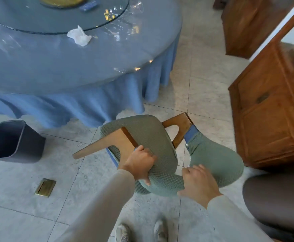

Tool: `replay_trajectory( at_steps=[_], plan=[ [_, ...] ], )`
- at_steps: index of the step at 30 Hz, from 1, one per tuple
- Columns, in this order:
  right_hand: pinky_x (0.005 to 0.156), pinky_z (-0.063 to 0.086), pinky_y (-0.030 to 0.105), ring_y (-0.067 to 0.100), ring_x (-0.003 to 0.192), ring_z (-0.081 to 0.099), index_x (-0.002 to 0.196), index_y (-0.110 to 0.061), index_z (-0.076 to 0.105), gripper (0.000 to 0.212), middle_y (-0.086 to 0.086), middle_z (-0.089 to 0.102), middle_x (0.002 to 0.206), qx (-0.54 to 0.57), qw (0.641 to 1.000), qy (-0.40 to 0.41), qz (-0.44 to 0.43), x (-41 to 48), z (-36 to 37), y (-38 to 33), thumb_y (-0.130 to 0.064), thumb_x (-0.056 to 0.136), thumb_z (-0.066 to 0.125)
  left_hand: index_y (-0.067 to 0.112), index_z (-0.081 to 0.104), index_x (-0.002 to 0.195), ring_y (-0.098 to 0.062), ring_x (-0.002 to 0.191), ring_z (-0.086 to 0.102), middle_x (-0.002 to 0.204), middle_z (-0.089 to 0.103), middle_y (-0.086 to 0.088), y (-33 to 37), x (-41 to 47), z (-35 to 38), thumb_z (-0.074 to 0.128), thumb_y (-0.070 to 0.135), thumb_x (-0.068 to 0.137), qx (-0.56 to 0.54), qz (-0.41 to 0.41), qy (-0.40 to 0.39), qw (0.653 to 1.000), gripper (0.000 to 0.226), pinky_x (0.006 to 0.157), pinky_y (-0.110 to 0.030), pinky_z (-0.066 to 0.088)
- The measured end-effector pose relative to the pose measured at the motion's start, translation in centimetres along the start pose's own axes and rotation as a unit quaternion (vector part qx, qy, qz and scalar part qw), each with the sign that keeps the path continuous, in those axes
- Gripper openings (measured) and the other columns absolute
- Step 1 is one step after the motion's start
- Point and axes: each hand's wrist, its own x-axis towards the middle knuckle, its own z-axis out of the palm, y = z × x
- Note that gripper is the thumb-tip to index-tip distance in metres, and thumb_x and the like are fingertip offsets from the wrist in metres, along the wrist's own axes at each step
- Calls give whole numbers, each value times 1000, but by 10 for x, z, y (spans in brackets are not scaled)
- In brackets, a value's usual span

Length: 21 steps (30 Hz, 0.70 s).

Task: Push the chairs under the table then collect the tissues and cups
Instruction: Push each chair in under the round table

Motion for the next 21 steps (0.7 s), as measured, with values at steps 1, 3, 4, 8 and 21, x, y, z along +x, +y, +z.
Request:
replay_trajectory(
  at_steps=[1,3,4,8,21],
  plan=[
    [88,39,35,21,96,59,101,-19,62,58,-2,68,98,2,1000,8,-3,-3,2,-12,-67,69,72,20,59,109,-22,96,56,101,68,1,-4,-9,6,73,81,53,1,2,7,1000,84,92,-38,37],
    [83,42,35,20,94,59,98,-21,60,53,-3,65,96,21,1000,20,-12,-6,2,-28,-63,69,75,22,59,106,-21,94,56,100,67,3,-11,-25,13,72,82,53,0,-1,13,1000,81,92,-37,37],
    [78,42,34,18,91,57,96,-23,56,50,-5,62,94,46,998,20,-26,-8,1,-31,-62,69,74,24,59,105,-20,94,55,99,67,5,-14,-32,16,71,83,53,-3,-6,14,1000,80,92,-37,37],
    [67,46,26,2,81,52,98,-37,54,37,-19,55,92,193,974,-64,-104,-20,-4,-5,-60,71,64,32,57,106,-15,94,52,100,64,14,-26,-61,32,67,85,54,-27,-33,13,999,74,91,-32,33],
    [73,51,37,29,88,66,103,-24,65,32,1,71,96,83,980,-4,-182,-48,17,-93,-47,81,63,32,69,108,-8,105,63,106,70,15,56,-191,78,71,22,85,-252,-235,17,939,25,104,-35,43]
  ],
)
